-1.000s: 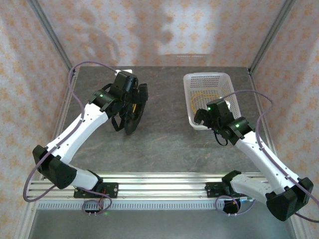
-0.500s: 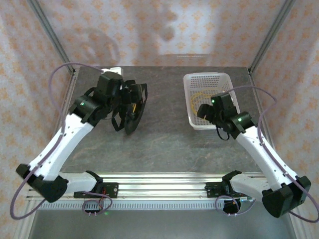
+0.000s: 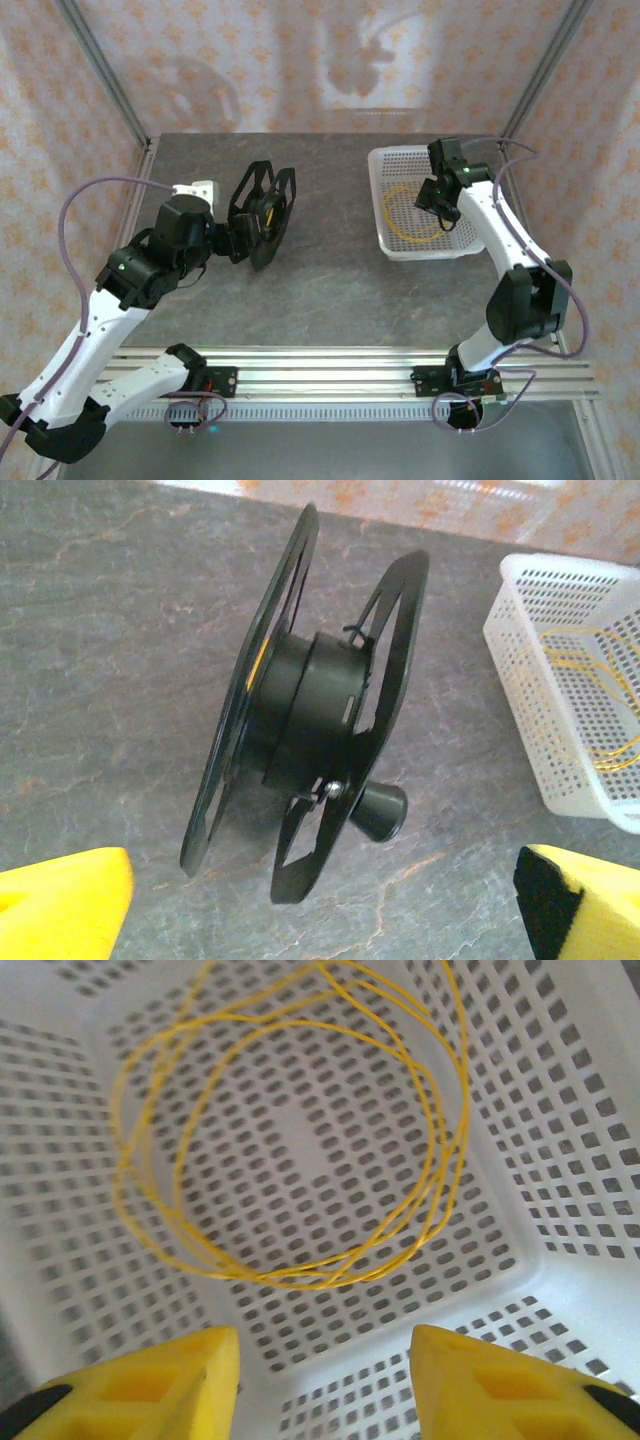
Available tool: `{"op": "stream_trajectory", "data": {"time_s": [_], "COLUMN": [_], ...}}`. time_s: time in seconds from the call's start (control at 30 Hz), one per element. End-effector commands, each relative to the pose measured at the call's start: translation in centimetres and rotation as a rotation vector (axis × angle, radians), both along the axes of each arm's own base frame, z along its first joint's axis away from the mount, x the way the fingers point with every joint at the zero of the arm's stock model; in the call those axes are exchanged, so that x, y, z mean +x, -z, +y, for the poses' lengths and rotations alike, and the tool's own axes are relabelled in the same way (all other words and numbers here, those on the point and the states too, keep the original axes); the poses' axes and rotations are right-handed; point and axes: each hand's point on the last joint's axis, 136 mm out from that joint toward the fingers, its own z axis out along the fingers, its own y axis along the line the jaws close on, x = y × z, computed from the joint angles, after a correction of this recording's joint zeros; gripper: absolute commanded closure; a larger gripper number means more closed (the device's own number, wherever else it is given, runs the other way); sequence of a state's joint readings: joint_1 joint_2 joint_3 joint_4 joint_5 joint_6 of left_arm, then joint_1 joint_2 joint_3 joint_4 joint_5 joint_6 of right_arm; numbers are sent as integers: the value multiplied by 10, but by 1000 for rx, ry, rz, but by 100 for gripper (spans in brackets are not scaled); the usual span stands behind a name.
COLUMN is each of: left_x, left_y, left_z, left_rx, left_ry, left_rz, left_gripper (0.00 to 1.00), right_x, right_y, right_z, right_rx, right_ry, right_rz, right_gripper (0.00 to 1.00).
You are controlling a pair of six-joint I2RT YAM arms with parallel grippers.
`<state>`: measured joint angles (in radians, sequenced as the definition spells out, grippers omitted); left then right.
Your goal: Wrap the cables
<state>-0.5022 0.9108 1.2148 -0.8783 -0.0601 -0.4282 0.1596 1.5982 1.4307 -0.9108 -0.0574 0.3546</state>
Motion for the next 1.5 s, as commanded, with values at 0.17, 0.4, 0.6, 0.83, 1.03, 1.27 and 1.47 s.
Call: {"op": "stream_trajectory", "data": {"time_s": [0.17, 0.4, 0.6, 0.83, 1.03, 1.27, 1.47], "left_x": [12, 18, 21, 23, 23, 22, 18], "left_y": [6, 13, 18, 16, 19, 17, 11], "left_z": [-8, -12, -16, -18, -19, -18, -16], "left_rx": [10, 19, 14, -3, -3, -4, -8], "left_ry": [13, 20, 25, 22, 24, 24, 24], "left_rz": [5, 24, 38, 36, 44, 38, 31], "left_gripper": [1, 1, 1, 1, 1, 1, 1], "right_x": [22, 27, 31, 25, 20, 24, 35], "right_y": [53, 84, 95, 94, 85, 95, 99], "right_z": [-14, -19, -28, -31, -31, -30, -26], "right_rx": [43, 21, 4, 30, 50, 80, 112], "right_ry": [91, 140, 176, 209, 229, 249, 256], "right_rz": [125, 173, 164, 151, 124, 116, 116], "right_gripper": [64, 66, 66, 64, 58, 61, 96]}}
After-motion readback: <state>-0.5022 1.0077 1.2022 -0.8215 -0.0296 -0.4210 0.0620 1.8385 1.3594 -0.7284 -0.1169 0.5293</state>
